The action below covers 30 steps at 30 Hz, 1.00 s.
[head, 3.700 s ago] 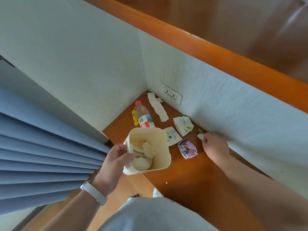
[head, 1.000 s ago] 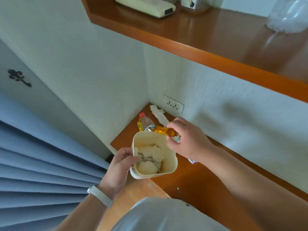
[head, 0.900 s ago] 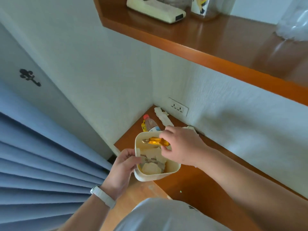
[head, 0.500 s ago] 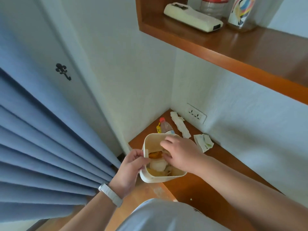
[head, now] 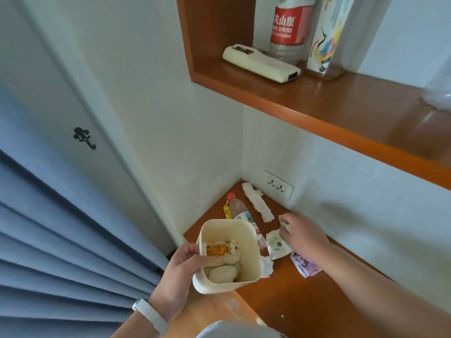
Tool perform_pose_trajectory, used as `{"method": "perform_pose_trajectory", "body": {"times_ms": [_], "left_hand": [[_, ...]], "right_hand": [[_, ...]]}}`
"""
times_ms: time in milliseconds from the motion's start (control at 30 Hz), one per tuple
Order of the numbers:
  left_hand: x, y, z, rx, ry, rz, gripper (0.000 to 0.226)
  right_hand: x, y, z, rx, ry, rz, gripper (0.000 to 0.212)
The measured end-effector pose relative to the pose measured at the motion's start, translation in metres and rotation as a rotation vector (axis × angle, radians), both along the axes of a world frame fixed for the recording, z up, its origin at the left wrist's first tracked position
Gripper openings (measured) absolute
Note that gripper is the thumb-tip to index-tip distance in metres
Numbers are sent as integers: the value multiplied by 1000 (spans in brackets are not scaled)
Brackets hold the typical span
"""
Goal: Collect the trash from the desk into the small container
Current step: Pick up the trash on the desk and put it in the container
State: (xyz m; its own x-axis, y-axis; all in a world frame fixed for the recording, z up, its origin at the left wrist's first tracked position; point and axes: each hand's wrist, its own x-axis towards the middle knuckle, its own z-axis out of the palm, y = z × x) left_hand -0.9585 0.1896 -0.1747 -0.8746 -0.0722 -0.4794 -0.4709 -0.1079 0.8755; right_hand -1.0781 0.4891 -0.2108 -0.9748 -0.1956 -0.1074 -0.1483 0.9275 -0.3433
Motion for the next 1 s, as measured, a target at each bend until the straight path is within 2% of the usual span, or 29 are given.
{"method": "perform_pose_trajectory", "body": {"times_ms": [100, 267, 433, 533, 667, 733, 833, 1000], "left_hand": [[-6, 2, 3, 5, 8, -2, 54], [-11, 3, 6, 13, 14, 26, 50], [-16, 3, 5, 6, -1, 90, 50], [-20, 4, 4, -14, -13, 132, 53], [-21, 7, 2, -27, -45, 159, 45], [-21, 7, 2, -23, -55, 171, 45], [-23, 10, 2, -28, -63, 162, 42], [-23, 16, 4, -41, -54, 139, 37]], "right_hand": [[-20, 27, -29, 131, -168, -112, 48], [-42, 45, -66, 92, -257, -296, 58], [-63, 46, -93, 59, -332, -314, 68], [-71, 45, -104, 24, -361, -329, 67], [-75, 46, -117, 21, -351, -346, 63], [-73, 47, -118, 14, -321, -340, 53], [-72, 49, -122, 73, -299, -252, 27], [-74, 54, -137, -1, -338, -332, 25]]}}
